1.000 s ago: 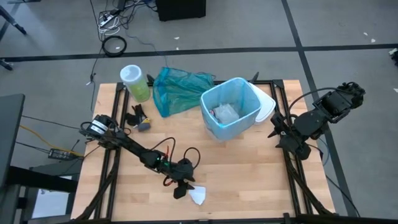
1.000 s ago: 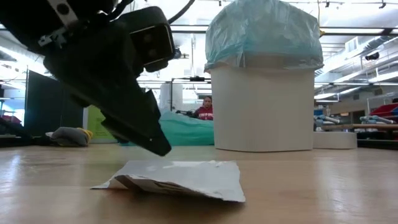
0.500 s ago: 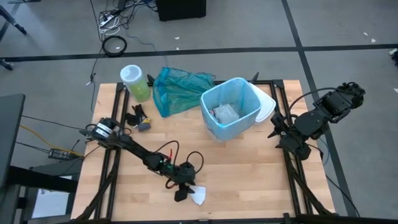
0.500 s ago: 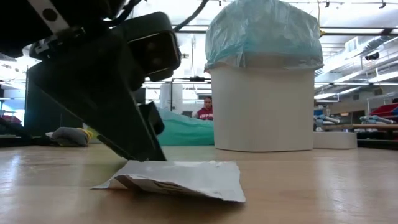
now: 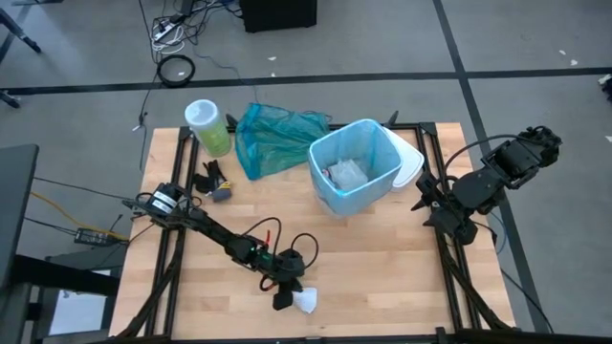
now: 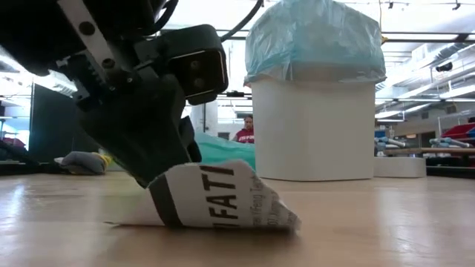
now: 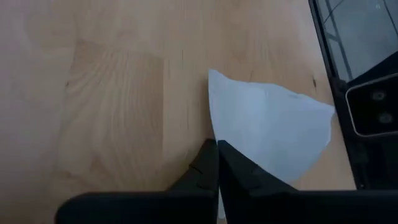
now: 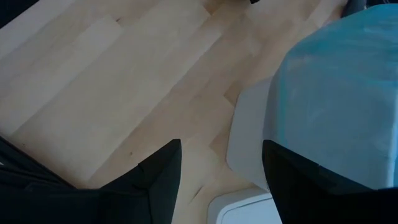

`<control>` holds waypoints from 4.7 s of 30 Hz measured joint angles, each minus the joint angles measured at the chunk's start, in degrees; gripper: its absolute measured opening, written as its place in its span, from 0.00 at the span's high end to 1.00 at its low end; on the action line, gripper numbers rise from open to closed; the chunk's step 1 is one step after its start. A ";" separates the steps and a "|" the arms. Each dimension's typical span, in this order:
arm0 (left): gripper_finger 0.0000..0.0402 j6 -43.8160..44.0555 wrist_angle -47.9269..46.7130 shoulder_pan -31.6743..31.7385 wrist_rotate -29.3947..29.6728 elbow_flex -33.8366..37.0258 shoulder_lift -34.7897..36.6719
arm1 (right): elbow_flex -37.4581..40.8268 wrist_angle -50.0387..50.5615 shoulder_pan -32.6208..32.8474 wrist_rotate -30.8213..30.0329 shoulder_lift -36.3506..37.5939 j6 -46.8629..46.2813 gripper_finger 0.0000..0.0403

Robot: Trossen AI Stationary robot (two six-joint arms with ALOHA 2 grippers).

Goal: Place trash/remove bag and relplace
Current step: Put the white paper into the white trash bin, then adjust the white trash bin

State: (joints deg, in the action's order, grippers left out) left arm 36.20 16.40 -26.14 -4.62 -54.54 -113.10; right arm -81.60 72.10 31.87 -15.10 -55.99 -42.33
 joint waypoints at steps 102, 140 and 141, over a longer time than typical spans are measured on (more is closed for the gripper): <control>0.95 -40.29 -72.02 33.91 28.92 -75.14 12.50 | 0.53 7.13 -22.38 -49.88 2.55 -1.70 0.97; 0.92 -34.29 -101.54 38.63 21.20 -72.62 18.58 | 27.17 -37.86 -43.98 -15.52 -6.05 13.04 1.00; 0.92 -34.29 -101.56 38.63 21.86 -72.62 18.58 | 27.17 -39.01 -44.24 -14.33 -6.62 14.02 1.00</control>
State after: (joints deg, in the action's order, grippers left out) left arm 1.91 -85.16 12.49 17.24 -127.15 -94.52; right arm -54.43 33.09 -12.36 -29.43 -62.61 -28.30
